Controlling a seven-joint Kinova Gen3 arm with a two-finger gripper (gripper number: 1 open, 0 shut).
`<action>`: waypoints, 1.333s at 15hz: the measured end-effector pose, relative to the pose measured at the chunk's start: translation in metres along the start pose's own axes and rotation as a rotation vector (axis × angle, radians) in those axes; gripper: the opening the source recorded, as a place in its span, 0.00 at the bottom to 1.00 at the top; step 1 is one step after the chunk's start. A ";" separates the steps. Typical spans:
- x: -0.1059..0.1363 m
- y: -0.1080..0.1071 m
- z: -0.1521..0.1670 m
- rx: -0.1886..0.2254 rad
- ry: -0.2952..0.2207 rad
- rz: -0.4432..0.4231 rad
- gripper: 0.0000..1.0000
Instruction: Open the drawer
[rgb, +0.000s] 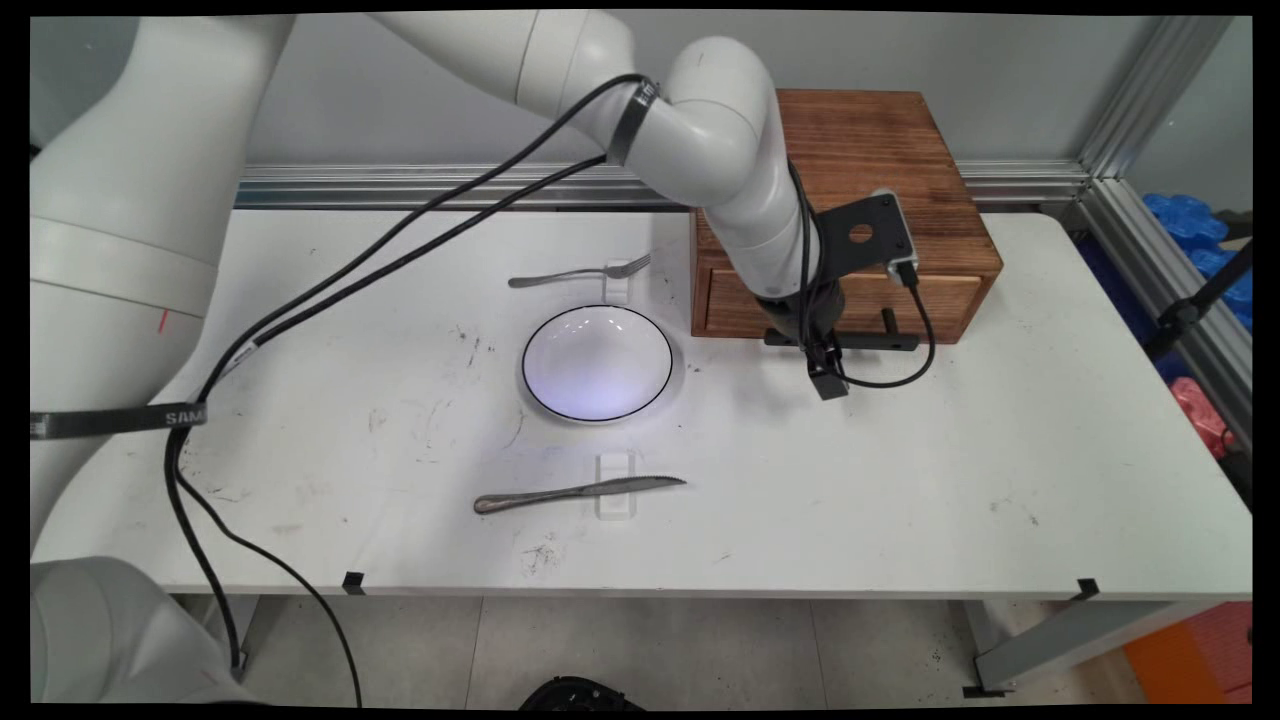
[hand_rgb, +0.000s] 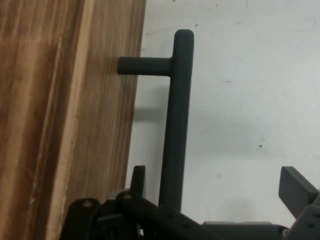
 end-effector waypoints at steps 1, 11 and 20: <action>-0.001 0.000 0.003 -0.001 -0.002 -0.001 1.00; -0.004 0.004 0.020 -0.016 -0.015 -0.005 1.00; -0.002 0.020 0.023 -0.037 -0.018 -0.016 1.00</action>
